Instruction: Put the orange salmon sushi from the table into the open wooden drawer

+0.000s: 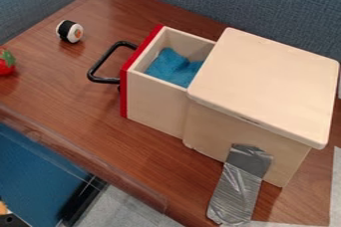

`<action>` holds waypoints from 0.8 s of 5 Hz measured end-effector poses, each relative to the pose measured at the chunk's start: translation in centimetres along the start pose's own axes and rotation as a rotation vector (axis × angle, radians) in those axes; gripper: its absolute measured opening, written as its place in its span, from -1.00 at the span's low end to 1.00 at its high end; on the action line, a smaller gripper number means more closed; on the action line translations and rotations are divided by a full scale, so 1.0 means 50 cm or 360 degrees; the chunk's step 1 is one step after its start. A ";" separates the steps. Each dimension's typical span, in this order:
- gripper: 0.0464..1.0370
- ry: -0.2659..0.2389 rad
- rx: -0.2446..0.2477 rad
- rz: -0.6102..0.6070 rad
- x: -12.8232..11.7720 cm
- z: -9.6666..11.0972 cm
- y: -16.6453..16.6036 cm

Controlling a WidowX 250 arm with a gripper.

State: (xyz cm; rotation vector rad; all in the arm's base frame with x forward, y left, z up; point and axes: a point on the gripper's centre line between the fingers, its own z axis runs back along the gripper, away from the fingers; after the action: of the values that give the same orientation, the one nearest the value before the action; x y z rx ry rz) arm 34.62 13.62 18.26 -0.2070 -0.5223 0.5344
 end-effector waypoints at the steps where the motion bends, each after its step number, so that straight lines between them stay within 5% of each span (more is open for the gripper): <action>1: 0.06 0.0043 -0.0021 -0.0071 -0.037 0.006 -0.045; 4: 0.06 0.0104 0.0053 -0.0241 -0.131 -0.041 -0.138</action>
State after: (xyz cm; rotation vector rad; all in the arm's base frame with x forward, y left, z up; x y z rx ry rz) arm 33.89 4.20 15.97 -0.1515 -0.4612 0.3872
